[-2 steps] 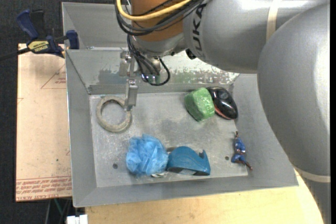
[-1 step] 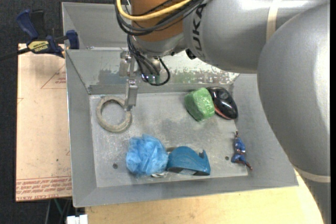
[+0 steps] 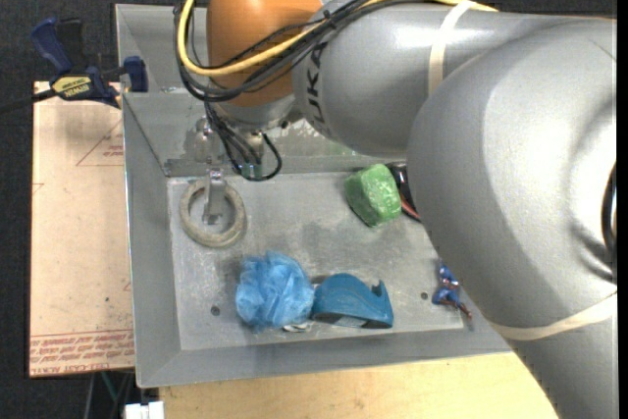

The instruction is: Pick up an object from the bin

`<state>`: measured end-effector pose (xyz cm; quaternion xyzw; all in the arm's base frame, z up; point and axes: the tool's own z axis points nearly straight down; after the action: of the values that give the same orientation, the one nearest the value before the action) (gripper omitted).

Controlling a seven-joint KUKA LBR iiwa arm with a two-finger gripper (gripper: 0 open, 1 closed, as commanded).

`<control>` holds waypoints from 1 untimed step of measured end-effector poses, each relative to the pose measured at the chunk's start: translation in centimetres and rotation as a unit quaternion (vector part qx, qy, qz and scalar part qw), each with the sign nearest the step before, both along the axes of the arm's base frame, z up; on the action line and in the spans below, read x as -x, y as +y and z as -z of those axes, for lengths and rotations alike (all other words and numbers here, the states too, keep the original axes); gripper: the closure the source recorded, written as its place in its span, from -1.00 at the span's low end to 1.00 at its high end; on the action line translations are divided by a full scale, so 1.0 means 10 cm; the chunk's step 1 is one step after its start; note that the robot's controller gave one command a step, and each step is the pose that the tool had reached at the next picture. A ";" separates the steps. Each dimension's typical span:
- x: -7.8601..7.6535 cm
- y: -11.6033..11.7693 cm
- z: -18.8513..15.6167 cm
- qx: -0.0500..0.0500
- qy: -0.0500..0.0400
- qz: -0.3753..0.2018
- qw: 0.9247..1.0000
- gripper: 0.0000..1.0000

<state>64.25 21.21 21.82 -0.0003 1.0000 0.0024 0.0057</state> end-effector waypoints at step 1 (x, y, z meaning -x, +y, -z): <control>0.11 -0.06 0.34 0.001 0.001 -0.066 0.998 -1.00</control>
Offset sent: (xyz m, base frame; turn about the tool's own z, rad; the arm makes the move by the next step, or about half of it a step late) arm -0.0153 -0.0101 0.0009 -0.1772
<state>63.16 20.58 18.40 -0.0659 0.9978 0.0017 0.0045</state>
